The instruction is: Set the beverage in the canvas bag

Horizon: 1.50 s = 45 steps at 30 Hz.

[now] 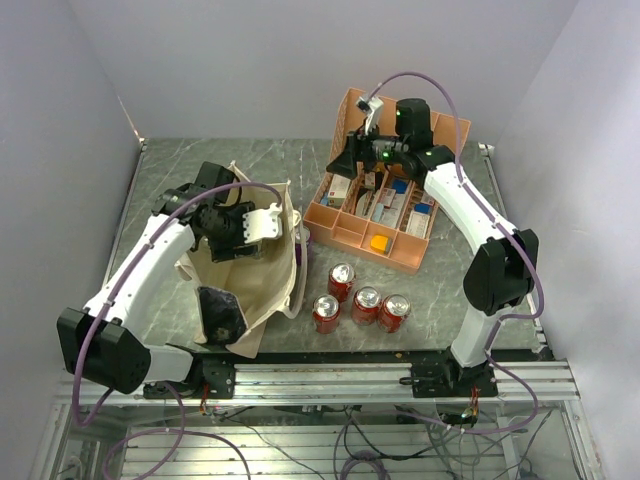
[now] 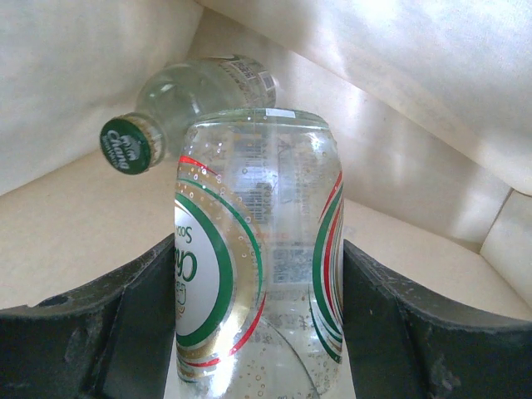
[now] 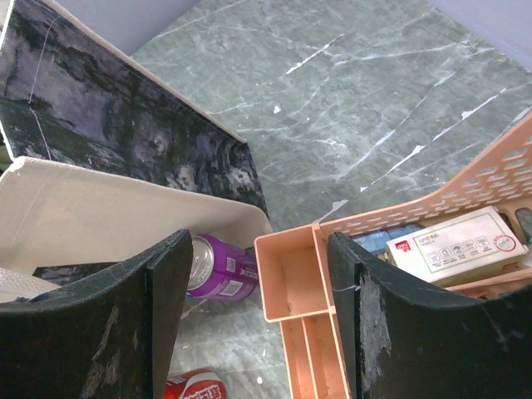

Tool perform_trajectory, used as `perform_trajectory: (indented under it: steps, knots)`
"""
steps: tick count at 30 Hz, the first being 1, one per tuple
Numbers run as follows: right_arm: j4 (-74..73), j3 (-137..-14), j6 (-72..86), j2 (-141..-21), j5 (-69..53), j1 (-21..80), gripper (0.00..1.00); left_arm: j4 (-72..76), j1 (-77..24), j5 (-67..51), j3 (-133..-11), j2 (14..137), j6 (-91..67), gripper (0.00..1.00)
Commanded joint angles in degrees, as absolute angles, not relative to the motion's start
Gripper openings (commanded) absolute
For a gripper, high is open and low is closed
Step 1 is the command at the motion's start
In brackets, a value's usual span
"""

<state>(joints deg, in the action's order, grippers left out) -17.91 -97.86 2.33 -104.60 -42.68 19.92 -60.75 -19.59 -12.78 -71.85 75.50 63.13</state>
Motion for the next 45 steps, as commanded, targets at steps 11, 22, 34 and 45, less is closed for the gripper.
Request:
perform_trajectory:
  steps: [11, 22, 34, 45]
  knots:
    - [-20.6, -103.4, -0.8, -102.6, -42.7, 23.2, 0.65, -62.9, -20.3, -12.8, -90.9, 76.1, 61.4, 0.07]
    - [-24.9, -108.3, -4.8, -101.3, -46.3, 24.3, 0.66, -64.6, -23.1, -9.5, -104.3, 77.7, 56.4, 0.07]
    - [-28.1, -110.6, -9.8, -99.9, -46.3, 29.5, 0.74, -70.1, -27.8, -0.5, -111.1, 79.1, 65.9, 0.07]
    - [-26.7, -98.6, -0.8, -90.6, -35.5, 19.2, 0.74, -71.8, -50.9, 14.0, -124.9, 90.2, 67.4, 0.07]
